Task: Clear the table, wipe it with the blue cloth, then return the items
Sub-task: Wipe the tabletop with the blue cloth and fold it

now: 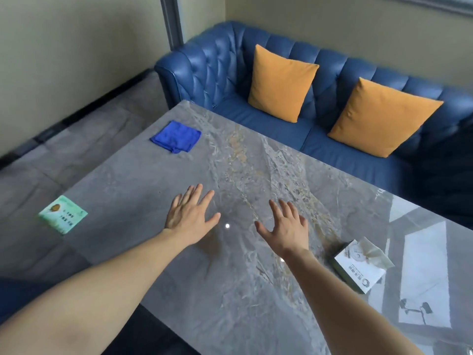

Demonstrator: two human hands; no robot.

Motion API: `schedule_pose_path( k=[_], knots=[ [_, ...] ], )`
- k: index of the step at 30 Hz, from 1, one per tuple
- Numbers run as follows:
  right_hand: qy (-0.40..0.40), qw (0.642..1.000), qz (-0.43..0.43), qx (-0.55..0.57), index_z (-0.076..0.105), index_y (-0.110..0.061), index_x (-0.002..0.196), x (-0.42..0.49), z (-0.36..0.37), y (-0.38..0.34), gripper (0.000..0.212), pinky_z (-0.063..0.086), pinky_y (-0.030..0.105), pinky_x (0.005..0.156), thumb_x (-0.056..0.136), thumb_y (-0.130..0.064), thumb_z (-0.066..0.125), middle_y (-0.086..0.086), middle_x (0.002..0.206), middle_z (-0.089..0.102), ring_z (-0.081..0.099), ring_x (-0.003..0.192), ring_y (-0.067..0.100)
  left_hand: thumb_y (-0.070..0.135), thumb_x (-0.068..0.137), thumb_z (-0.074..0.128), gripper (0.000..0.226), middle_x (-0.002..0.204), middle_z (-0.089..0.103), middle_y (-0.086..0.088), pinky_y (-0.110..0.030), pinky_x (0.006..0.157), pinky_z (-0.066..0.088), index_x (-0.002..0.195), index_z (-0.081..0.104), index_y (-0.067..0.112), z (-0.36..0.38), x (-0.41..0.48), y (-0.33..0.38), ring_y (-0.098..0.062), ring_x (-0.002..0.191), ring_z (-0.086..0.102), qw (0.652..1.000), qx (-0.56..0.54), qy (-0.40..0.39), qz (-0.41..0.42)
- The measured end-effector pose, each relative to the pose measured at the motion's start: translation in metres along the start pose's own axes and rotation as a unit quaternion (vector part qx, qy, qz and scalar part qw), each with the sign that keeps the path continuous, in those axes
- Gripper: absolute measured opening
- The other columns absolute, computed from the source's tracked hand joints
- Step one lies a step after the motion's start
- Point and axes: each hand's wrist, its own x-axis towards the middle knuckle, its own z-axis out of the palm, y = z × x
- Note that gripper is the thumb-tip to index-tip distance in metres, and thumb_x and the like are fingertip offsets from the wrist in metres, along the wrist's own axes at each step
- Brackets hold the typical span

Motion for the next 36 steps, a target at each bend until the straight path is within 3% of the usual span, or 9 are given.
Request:
schedule_pose_path(
  k=[10,17,23,29,36],
  knots=[
    [0.019,1.0,-0.017,-0.004,0.025,-0.03,0.161,0.062,-0.009,-0.074,0.082,0.022,0.048,0.121,0.093,-0.076,0.034,0.0,0.167,0.029,0.018,0.156,0.024,0.069,0.095,0.027,0.075,0.17,0.01,-0.004,-0.045,0.124,0.013,0.158,0.022,0.028,-0.03,0.048,-0.079,-0.022,0.156,0.006,1.0,0.004,0.012,-0.024],
    [0.016,1.0,0.018,-0.004,0.036,-0.028,0.155,0.124,0.01,-0.146,0.077,0.031,0.046,0.114,0.092,-0.073,0.038,-0.003,0.158,0.043,0.032,0.148,0.022,0.067,0.095,0.036,0.076,0.166,0.022,-0.008,-0.044,0.122,0.018,0.155,0.03,0.023,-0.031,0.119,-0.156,-0.024,0.154,0.016,1.0,-0.023,-0.002,0.016],
    [0.01,0.998,0.058,0.017,0.039,-0.028,0.154,0.192,0.032,-0.21,0.076,0.032,0.044,0.112,0.092,-0.072,0.043,-0.004,0.156,0.045,0.034,0.146,0.021,0.066,0.095,0.038,0.075,0.164,0.027,-0.009,-0.044,0.119,0.023,0.153,0.034,0.02,-0.033,0.195,-0.224,-0.025,0.151,0.025,0.999,-0.017,-0.017,0.047],
    [0.008,0.997,0.075,0.024,0.041,-0.027,0.152,0.267,0.045,-0.252,0.074,0.033,0.044,0.112,0.092,-0.071,0.043,-0.004,0.153,0.047,0.038,0.144,0.022,0.058,0.095,0.043,0.067,0.15,0.047,-0.013,-0.048,0.109,0.038,0.144,0.047,0.012,-0.033,0.281,-0.273,-0.032,0.136,0.046,0.997,-0.041,-0.009,0.064],
    [0.004,0.994,0.082,0.07,0.043,-0.024,0.151,0.363,0.061,-0.276,0.064,0.033,0.045,0.11,0.099,-0.062,0.048,0.0,0.152,0.049,0.04,0.141,0.026,0.036,0.104,0.045,0.052,0.155,0.042,-0.011,-0.048,0.109,0.039,0.148,0.04,0.01,-0.025,0.39,-0.295,-0.034,0.138,0.043,0.994,-0.07,-0.025,0.082]
  ],
)
